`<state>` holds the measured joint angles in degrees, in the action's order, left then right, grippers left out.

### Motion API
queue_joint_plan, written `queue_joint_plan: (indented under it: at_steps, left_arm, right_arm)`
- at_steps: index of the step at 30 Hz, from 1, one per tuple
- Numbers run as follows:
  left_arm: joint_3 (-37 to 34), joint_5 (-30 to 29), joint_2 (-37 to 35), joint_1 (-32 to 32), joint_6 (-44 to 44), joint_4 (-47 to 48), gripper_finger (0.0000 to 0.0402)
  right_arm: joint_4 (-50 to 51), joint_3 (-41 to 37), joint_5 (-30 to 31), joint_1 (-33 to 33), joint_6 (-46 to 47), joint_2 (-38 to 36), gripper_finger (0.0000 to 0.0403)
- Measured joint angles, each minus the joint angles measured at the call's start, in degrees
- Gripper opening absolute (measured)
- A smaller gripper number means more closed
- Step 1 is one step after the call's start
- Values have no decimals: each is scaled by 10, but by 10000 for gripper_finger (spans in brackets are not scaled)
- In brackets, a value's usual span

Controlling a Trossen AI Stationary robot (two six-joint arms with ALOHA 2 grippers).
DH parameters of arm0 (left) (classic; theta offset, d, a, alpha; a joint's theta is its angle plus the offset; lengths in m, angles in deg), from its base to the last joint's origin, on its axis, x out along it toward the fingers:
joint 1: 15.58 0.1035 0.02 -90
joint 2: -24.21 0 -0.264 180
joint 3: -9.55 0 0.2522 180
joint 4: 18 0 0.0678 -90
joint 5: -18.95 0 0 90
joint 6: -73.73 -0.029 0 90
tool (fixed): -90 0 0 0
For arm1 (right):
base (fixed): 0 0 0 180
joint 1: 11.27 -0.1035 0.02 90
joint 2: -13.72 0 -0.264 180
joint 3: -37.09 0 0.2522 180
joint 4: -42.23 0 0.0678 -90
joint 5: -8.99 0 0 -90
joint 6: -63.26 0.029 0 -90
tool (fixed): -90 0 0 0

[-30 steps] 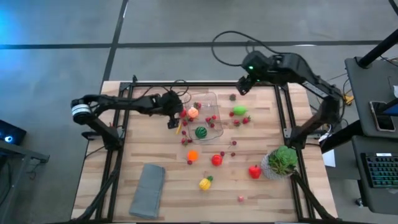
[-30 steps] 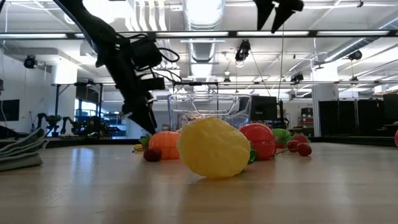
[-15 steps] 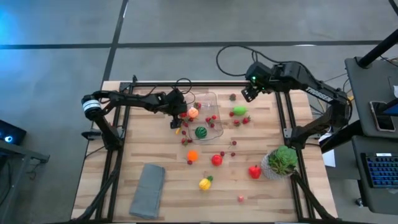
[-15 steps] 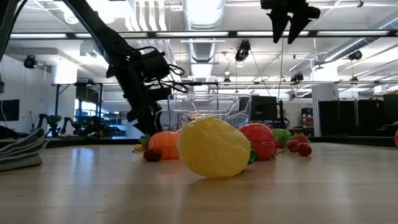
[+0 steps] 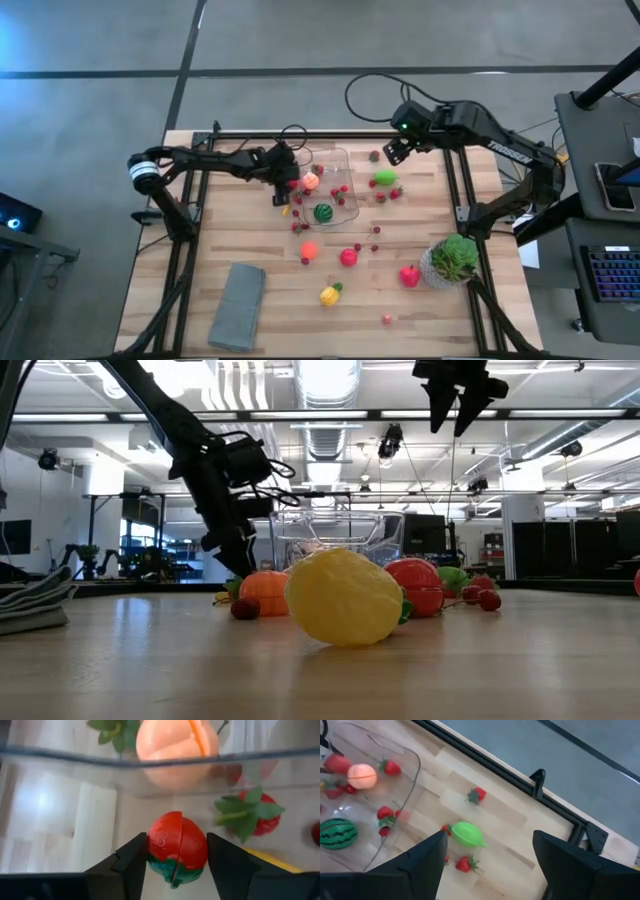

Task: Pick and placing Produce into tupperware
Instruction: Put the red strawberry into the transparent container

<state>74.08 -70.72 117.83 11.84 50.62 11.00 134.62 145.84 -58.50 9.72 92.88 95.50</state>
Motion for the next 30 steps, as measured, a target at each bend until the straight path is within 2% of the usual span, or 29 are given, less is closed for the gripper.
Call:
queue_joint_plan:
  at_steps: [4,9,11,14,17,23,27,30]
  left_arm:
    - [14,-18,-46,-1,4,61,167]
    - [42,-25,-159,-2,53,86,171]
    - [48,18,-204,-2,63,37,171]
    - [44,96,-233,-4,66,-65,171]
    - [43,106,-215,-5,108,-100,171]
    - [51,143,-120,-18,246,-181,180]
    - [71,146,-58,-28,289,-180,217]
    - [98,144,-29,-29,303,-139,259]
  right_arm:
    - [-1,6,0,0,-1,0,281]
    - [-2,12,0,0,-1,0,282]
    - [-2,12,0,0,-1,0,283]
    - [-3,12,0,0,0,0,282]
    - [0,12,0,1,23,0,281]
    - [35,10,-19,15,96,0,291]
    - [42,7,-28,28,109,7,303]
    - [36,6,-40,35,109,18,313]
